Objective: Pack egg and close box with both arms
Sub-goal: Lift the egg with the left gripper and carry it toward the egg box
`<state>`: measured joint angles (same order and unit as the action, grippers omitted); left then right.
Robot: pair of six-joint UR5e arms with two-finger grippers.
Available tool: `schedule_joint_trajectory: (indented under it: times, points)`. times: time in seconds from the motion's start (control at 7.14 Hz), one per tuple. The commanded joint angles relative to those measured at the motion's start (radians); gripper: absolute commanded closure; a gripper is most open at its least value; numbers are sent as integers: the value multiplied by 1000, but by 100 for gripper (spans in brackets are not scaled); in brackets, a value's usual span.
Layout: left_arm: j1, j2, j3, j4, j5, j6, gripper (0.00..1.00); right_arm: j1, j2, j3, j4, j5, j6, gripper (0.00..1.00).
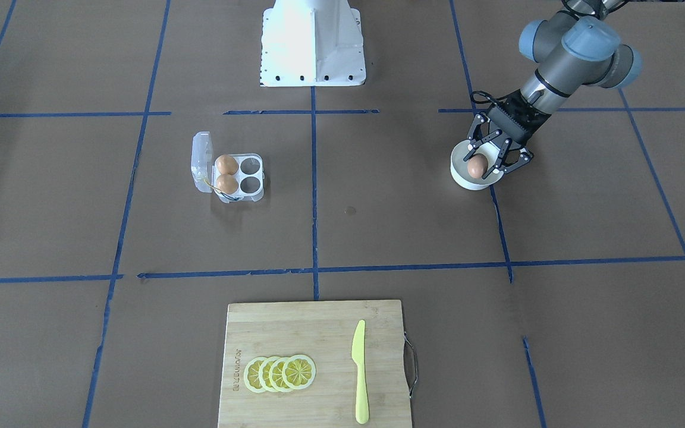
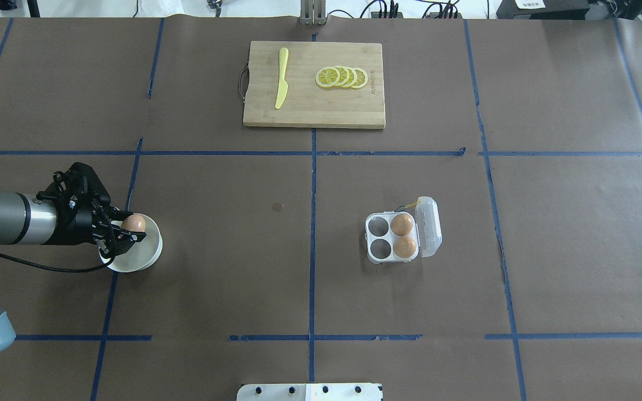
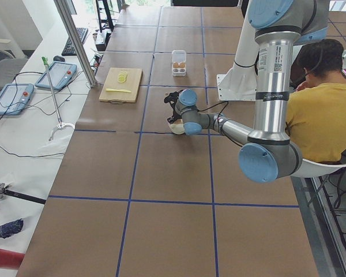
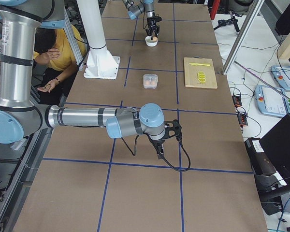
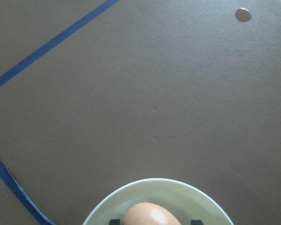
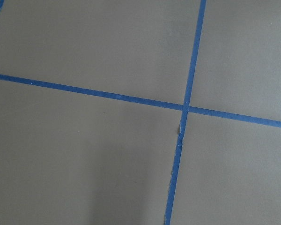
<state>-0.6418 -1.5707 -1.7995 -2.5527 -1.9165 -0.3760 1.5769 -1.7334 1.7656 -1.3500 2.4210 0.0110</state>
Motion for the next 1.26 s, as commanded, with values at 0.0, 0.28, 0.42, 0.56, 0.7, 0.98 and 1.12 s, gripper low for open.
schedule_joint_trajectory:
  times: [0.0,0.28,0.42,0.56,0.7,0.98,1.12]
  points:
    - [-22,-27,-1,-133,1,22,98,0,0,0,0,0,1,0]
    - [-15,-168,29,-207,7,25,97,0,2,0,0,0,1,0]
    - [-13,-261,69,-215,7,23,96,0,2,0,0,0,1,0]
    - [-10,-361,109,-213,11,22,97,0,2,0,0,0,3,0]
    - [-4,-403,120,-215,11,26,99,0,2,0,0,0,3,0]
    - [61,-459,152,-250,118,40,100,0,2,-2,0,0,3,0]
    - [196,-524,248,-321,271,98,100,0,2,-2,0,-2,3,0]
